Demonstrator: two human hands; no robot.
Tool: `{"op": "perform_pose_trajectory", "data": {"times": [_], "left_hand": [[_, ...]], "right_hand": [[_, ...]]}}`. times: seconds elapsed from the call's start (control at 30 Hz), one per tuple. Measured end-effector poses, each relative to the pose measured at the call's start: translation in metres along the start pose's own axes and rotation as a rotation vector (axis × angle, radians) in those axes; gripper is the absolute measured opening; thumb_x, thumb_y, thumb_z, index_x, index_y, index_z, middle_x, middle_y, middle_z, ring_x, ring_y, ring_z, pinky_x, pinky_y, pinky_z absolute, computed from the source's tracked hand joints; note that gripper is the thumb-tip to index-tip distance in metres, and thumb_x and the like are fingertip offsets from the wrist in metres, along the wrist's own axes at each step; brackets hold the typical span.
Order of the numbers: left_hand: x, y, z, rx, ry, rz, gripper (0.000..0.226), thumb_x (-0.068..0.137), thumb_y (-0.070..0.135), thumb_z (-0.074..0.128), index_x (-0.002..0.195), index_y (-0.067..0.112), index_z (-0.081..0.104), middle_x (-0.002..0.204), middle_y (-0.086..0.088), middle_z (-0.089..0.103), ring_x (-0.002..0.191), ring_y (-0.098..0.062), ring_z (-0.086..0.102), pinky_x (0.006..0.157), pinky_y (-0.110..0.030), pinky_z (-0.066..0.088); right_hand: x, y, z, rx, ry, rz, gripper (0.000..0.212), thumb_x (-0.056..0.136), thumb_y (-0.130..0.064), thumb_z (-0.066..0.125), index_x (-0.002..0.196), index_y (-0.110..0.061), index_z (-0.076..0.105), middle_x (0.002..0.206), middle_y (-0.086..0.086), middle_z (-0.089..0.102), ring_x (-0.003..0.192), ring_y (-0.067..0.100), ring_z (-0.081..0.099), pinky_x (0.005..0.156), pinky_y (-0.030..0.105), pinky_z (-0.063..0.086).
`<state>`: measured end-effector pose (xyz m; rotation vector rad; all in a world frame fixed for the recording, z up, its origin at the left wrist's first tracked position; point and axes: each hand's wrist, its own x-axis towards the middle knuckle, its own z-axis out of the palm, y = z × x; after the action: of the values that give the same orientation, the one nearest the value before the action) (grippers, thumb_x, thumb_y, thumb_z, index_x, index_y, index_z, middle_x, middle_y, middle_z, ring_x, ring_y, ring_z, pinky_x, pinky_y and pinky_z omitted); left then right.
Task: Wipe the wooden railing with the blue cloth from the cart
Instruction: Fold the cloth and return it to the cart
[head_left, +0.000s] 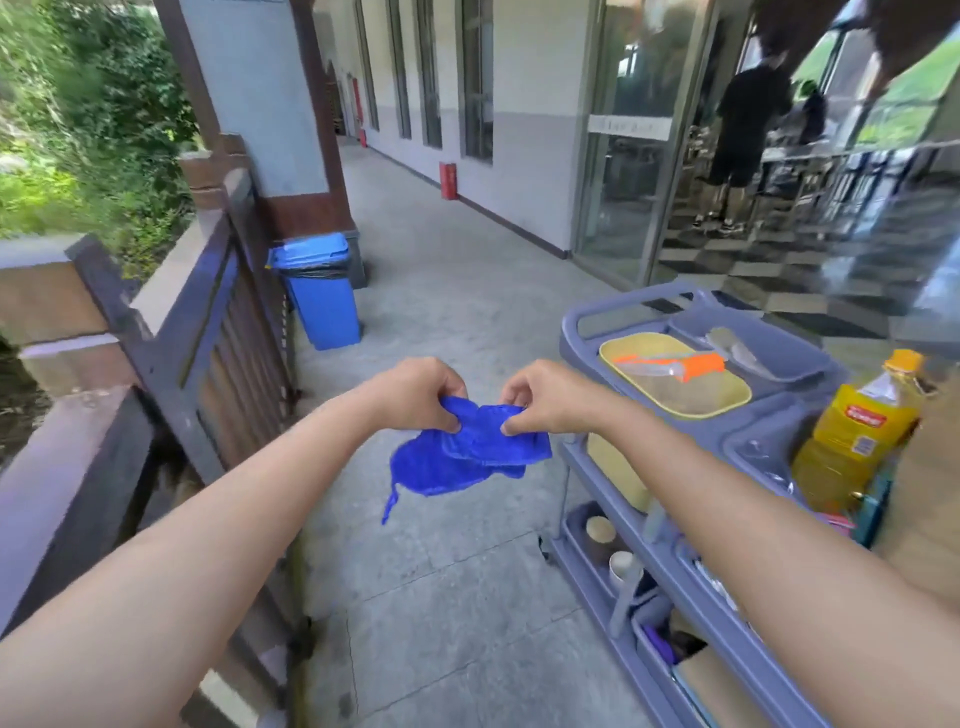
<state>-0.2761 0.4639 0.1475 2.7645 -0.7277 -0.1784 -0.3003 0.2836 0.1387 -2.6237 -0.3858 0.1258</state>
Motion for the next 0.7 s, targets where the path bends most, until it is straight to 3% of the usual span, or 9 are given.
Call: {"op": "perform_pose_trajectory", "data": {"times": [0.07,0.13,0.23,0.4,0.53,0.7], "left_hand": [[0.031,-0.005,0.0,-0.007,-0.017,0.044,0.005,0.074,0.014,0.068,0.078,0.017,0.067,0.057,0.013,0.05,0.056,-0.007,0.047,0.044,-0.008,0.033],[0.064,-0.007,-0.001,-0.007,-0.029,0.092,0.008,0.075,0.013,0.068,0.083,0.014,0.068,0.057,0.012,0.05,0.054,-0.005,0.045,0.042,-0.006,0.033],[0.114,-0.005,-0.003,-0.009,-0.042,0.154,0.011,0.075,0.012,0.067,0.085,0.012,0.069,0.065,0.002,0.056,0.064,-0.016,0.05,0.056,-0.021,0.04],[0.208,0.004,-0.005,-0.009,-0.06,0.271,0.013,0.074,0.012,0.067,0.087,0.011,0.069,0.074,-0.003,0.059,0.069,-0.019,0.052,0.065,-0.028,0.043],[0.287,0.021,-0.012,-0.008,-0.076,0.352,0.013,0.074,0.012,0.067,0.086,0.014,0.07,0.062,0.004,0.054,0.059,-0.011,0.048,0.047,-0.008,0.035],[0.376,0.043,-0.015,-0.042,-0.127,0.463,0.013,0.073,0.01,0.065,0.085,0.01,0.07,0.076,-0.006,0.064,0.069,-0.016,0.054,0.06,-0.023,0.043]], "right_hand": [[0.017,0.014,-0.007,-0.017,0.015,0.043,0.019,0.071,-0.017,0.068,0.087,-0.009,0.069,0.088,0.006,0.071,0.081,0.02,0.062,0.071,0.031,0.049],[0.034,0.031,-0.016,-0.02,0.03,0.074,0.019,0.071,-0.016,0.067,0.087,-0.008,0.069,0.09,0.008,0.072,0.084,0.021,0.063,0.071,0.031,0.049],[0.06,0.058,-0.033,-0.038,0.046,0.12,0.017,0.071,-0.017,0.067,0.085,-0.008,0.068,0.082,0.005,0.068,0.076,0.018,0.058,0.068,0.03,0.047],[0.099,0.114,-0.066,-0.067,0.118,0.179,0.015,0.07,-0.019,0.068,0.082,-0.009,0.068,0.082,0.006,0.068,0.073,0.015,0.056,0.061,0.027,0.043],[0.131,0.163,-0.098,-0.058,0.177,0.248,0.012,0.069,-0.018,0.069,0.08,-0.012,0.068,0.077,0.0,0.066,0.072,0.014,0.057,0.067,0.03,0.047],[0.162,0.218,-0.135,-0.048,0.225,0.342,0.01,0.071,-0.018,0.069,0.079,-0.013,0.067,0.076,0.002,0.065,0.071,0.016,0.057,0.065,0.032,0.047]]}}
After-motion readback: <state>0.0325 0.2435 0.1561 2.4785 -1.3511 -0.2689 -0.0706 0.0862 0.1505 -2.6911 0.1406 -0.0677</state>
